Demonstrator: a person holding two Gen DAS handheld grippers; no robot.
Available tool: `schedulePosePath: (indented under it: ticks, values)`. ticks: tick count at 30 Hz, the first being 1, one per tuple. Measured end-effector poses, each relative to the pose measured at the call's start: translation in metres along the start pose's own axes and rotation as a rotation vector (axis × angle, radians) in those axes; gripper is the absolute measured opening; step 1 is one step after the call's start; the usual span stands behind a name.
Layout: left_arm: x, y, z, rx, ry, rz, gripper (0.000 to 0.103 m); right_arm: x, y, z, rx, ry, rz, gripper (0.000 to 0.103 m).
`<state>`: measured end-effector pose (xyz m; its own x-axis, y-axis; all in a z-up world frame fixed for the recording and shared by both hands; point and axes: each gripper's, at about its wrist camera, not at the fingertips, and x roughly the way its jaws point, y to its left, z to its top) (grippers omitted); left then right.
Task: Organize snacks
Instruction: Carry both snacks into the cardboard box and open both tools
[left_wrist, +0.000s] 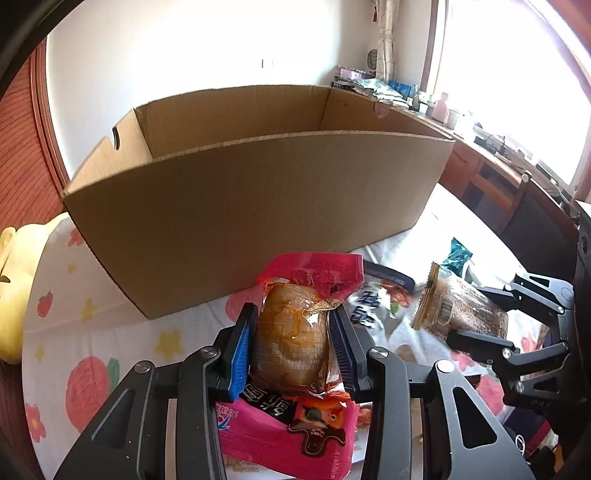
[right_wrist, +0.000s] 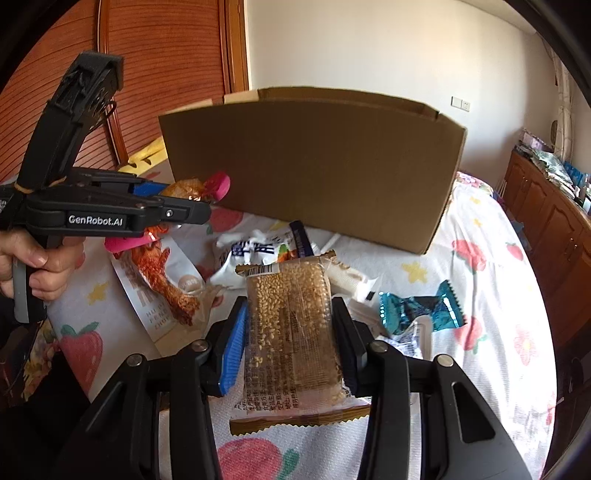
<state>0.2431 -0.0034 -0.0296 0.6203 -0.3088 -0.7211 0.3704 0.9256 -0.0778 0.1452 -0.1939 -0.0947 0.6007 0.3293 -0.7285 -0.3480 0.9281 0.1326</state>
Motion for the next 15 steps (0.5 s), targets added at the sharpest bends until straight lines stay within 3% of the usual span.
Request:
schedulePosePath:
  ticks: [15]
  values:
    - [-0.043, -0.005, 0.007, 0.018, -0.078, -0.033, 0.042, -0.028, -0.006, 0.007, 0.034, -0.068, -0.015, 0.045]
